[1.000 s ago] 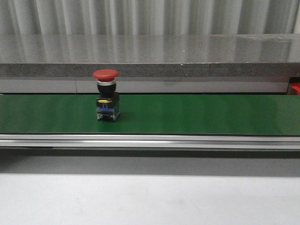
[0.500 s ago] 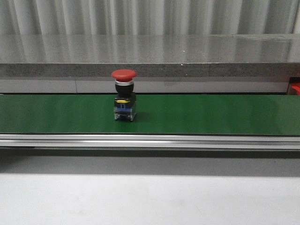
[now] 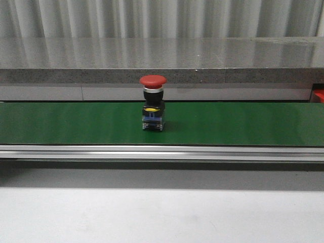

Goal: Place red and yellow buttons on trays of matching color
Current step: 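Grasp the red button on the belt with the right gripper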

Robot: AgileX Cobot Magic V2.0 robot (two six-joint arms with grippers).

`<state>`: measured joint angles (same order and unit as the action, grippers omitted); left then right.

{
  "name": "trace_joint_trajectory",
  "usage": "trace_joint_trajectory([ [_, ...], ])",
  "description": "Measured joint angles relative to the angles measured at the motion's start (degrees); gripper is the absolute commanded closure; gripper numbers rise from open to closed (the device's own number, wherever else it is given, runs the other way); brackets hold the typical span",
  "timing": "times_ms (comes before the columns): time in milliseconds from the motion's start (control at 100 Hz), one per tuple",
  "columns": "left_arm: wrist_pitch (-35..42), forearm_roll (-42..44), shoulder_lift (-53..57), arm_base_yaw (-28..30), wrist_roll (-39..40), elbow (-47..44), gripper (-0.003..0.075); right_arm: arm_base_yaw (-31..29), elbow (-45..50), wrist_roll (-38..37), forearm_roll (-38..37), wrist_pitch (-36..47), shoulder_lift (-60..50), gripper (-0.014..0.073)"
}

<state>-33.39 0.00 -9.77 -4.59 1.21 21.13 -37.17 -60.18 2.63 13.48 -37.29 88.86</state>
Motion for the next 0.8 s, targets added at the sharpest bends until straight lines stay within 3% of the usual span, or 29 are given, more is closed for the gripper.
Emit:
trace_joint_trajectory([
  [140, 0.0, 0.0, 0.0, 0.0, 0.0, 0.0, 0.0741, 6.57, 0.0, 4.79, 1.26, 0.0, -6.13, -0.0022],
  [310, 0.0, 0.0, 0.0, 0.0, 0.0, 0.0, 0.0741, 19.7, 0.0, 13.01, 2.44, -2.04, -10.28, -0.0022],
  [560, 0.0, 0.0, 0.0, 0.0, 0.0, -0.1, 0.0741, 35.43, 0.0, 21.27, 2.53, -7.39, -10.57, -0.0022],
  [800, 0.0, 0.0, 0.0, 0.0, 0.0, -0.1, 0.0741, 46.6, 0.0, 25.17, 2.53, -7.75, -9.67, -0.0022],
])
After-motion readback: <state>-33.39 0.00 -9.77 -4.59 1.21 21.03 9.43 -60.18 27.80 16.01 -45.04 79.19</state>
